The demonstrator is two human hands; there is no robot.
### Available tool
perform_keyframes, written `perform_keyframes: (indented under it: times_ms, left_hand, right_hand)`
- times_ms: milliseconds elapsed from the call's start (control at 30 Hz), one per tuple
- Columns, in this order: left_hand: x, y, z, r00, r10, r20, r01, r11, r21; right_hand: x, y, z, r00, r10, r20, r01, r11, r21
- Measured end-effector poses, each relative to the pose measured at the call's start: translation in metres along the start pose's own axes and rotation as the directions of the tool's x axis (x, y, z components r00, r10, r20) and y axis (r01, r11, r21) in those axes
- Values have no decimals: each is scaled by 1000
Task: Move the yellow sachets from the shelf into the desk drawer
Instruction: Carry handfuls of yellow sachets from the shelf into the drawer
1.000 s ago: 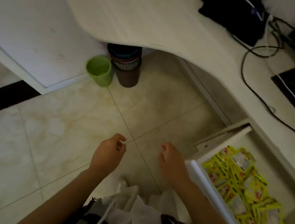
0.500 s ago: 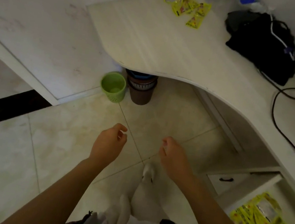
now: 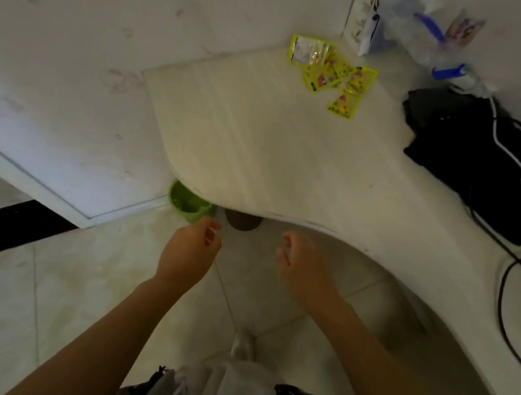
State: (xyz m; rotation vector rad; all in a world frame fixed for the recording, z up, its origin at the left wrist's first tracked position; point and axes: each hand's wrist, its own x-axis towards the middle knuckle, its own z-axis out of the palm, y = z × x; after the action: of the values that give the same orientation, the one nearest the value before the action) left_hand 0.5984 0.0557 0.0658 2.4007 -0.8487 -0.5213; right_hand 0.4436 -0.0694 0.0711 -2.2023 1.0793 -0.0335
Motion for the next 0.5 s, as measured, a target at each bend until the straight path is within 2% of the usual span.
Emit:
perform_keyframes:
  times_ms: [200, 500]
  left_hand:
    - [72, 22, -3, 1000, 12, 14, -12, 1000, -25]
    - [197, 44, -16, 993, 103, 63, -101, 994, -37]
  right_hand:
    - [71, -6, -31, 1000, -11, -29, 11, 1000, -14]
    - [173, -20, -62, 992, 68, -103, -69, 998, -1]
